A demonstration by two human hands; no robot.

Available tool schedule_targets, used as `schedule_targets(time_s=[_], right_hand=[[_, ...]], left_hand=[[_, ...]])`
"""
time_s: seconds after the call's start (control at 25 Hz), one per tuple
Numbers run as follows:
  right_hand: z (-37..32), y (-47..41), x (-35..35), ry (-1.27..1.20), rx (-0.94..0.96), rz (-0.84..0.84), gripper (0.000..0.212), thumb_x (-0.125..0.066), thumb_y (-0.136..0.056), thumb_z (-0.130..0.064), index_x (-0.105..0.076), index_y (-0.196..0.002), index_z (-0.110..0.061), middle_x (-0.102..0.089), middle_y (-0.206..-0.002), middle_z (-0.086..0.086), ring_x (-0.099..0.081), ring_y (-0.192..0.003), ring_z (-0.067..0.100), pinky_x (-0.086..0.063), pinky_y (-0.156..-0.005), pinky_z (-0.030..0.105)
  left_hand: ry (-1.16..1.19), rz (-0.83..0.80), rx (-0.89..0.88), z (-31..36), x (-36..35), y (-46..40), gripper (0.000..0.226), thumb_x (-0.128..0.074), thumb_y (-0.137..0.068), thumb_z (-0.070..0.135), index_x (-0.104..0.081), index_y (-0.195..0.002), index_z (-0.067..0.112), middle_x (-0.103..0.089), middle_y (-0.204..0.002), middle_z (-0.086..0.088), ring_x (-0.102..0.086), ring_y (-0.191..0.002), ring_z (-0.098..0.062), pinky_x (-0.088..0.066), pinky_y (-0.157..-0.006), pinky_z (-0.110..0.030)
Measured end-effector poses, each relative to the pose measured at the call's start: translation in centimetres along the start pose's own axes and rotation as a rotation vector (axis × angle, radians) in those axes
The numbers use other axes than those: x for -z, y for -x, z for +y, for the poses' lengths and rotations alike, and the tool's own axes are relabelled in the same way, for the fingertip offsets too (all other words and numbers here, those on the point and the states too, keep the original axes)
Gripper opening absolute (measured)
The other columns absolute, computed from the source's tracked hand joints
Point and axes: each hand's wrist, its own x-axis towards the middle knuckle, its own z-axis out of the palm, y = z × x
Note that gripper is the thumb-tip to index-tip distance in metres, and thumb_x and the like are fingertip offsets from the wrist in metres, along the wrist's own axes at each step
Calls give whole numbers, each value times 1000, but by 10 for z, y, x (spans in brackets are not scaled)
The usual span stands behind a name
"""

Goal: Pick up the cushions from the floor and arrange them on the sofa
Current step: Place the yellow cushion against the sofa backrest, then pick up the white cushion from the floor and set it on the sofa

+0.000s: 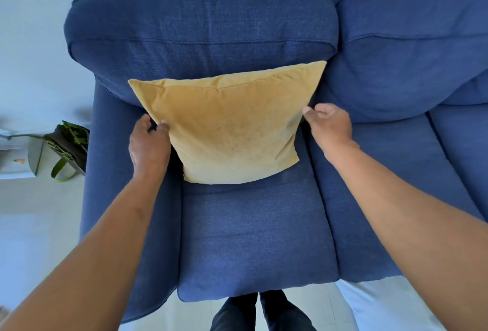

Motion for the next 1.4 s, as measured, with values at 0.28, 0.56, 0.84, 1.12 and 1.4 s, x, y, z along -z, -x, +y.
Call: schedule_targets(time_s=[0.28,0.56,0.84,1.12,1.4], right_hand=[[57,96,57,210,48,-87,53,-51,-105,-43,-56,-144,-7,-62,-146,13,-54,-138,31,-43,-109,40],[134,193,127,318,-2,14,68,-45,-108,-44,-28,-162,-8,-22,-173,12,-11,-163,25,-18,-130,45],[244,304,216,382,-190,174,74,-46,-107,-48,-22,-164,-8,-14,-175,14,-6,-163,29,-18,-129,49],[373,377,319,285,-452,317,72,-42,-108,-50,-20,-165,-10,-11,-175,14,-8,-163,30,-16,-129,49],[489,387,406,217,-565,277,74,-42,-107,-51,-21,-164,-9,-12,-174,17,-8,-162,31,-20,-127,52]], left_hand=[[-230,-317,-245,-3,-38,137,68,-55,-106,41,-31,-167,23,-40,-170,-2,-38,-157,-22,-32,-128,-43],[-432,-659,-559,-13,-85,244,72,-49,-108,44,-21,-169,18,-16,-179,-4,-15,-165,-20,-19,-132,-40],[-567,-931,-753,-49,-127,376,73,-51,-108,42,-22,-169,13,-19,-178,-4,-10,-166,-20,-20,-132,-44],[-793,-1146,-993,-67,-208,508,72,-50,-109,40,-20,-169,13,-16,-178,-7,-11,-166,-22,-21,-130,-41],[-975,-1211,-984,-81,-311,625,72,-52,-108,36,-21,-169,12,-17,-178,-10,-18,-165,-24,-22,-130,-41]])
